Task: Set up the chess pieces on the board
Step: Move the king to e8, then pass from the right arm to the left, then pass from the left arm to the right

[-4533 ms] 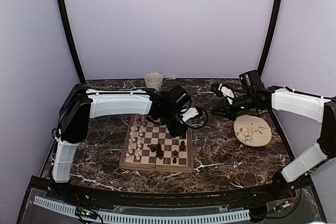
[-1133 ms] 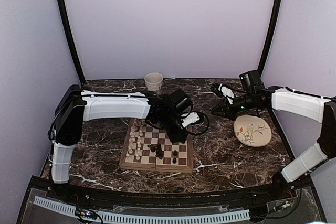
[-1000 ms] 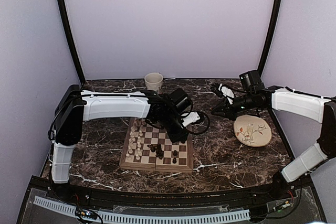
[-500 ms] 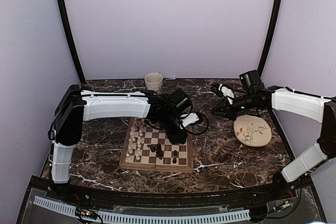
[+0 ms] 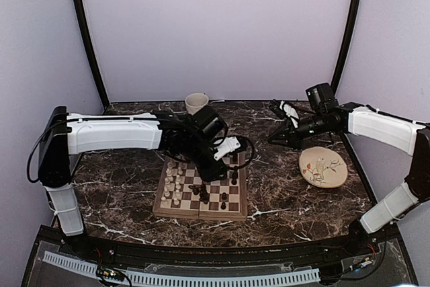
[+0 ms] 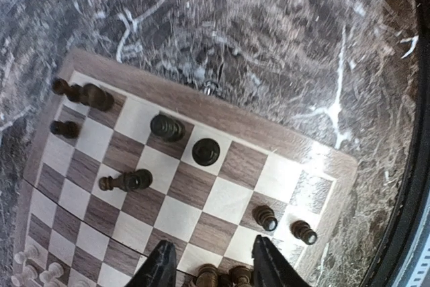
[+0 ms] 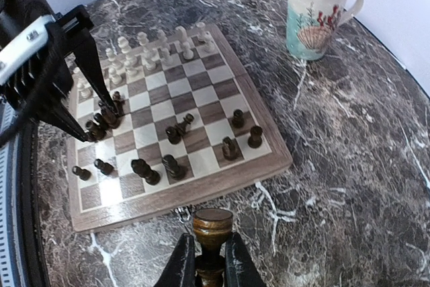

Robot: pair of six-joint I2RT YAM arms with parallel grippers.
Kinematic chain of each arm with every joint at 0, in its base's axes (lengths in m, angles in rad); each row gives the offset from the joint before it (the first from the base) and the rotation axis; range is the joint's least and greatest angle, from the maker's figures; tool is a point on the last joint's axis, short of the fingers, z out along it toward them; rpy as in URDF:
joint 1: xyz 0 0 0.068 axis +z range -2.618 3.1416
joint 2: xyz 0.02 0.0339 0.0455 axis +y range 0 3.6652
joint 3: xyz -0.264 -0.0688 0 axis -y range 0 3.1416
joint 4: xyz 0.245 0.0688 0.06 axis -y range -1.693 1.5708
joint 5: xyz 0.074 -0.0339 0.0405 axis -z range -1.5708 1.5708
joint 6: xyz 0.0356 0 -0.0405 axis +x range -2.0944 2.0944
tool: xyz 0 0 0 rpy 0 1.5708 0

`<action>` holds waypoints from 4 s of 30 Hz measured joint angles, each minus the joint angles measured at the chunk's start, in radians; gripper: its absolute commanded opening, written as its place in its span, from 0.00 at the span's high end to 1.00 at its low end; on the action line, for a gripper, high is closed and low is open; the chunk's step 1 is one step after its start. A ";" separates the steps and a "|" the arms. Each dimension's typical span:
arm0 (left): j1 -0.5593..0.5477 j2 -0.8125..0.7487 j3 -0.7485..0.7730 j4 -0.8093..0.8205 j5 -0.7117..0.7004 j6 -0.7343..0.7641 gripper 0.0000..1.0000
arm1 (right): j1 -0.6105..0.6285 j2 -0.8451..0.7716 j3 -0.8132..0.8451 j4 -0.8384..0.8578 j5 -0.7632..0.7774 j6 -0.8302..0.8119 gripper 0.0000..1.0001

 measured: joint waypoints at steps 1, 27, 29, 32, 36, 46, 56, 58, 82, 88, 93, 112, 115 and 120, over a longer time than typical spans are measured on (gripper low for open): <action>0.005 -0.045 -0.035 0.031 0.011 -0.002 0.59 | 0.005 0.007 0.027 -0.018 -0.026 0.000 0.88; -0.026 -0.407 -0.557 0.789 0.029 0.453 0.46 | 0.231 0.441 0.547 -0.615 -0.406 -0.125 0.87; -0.035 -0.405 -0.551 0.786 0.014 0.488 0.47 | 0.239 0.455 0.556 -0.628 -0.421 -0.126 0.87; -0.044 -0.400 -0.531 0.784 0.002 0.537 0.47 | 0.246 0.473 0.564 -0.646 -0.431 -0.130 0.87; -0.053 -0.395 -0.507 0.783 0.000 0.576 0.50 | 0.249 0.480 0.564 -0.660 -0.440 -0.132 0.87; -0.065 -0.336 -0.444 0.729 0.016 0.622 0.59 | 0.251 0.480 0.564 -0.673 -0.449 -0.137 0.87; -0.068 -0.317 -0.440 0.703 0.006 0.641 0.69 | 0.251 0.481 0.564 -0.680 -0.460 -0.140 0.87; -0.070 -0.317 -0.440 0.706 0.000 0.644 0.72 | 0.251 0.481 0.564 -0.684 -0.461 -0.140 0.87; -0.056 -0.316 -0.562 0.896 -0.106 0.399 0.85 | 0.180 0.423 0.564 -0.608 -0.446 -0.042 0.66; 0.000 -0.317 -0.639 1.024 -0.056 0.138 0.85 | 0.111 0.304 0.535 -0.463 -0.408 0.034 0.64; 0.050 -0.319 -0.703 1.211 0.021 -0.085 0.84 | 0.116 0.206 0.425 -0.259 -0.374 0.162 0.63; 0.060 -0.315 -0.745 1.485 0.101 -0.356 0.83 | 0.220 0.279 0.414 -0.105 -0.369 0.321 0.70; 0.060 -0.315 -0.745 1.488 0.102 -0.360 0.83 | 0.224 0.285 0.414 -0.098 -0.376 0.328 0.77; 0.061 -0.314 -0.746 1.487 0.102 -0.367 0.83 | 0.229 0.291 0.414 -0.090 -0.398 0.345 0.84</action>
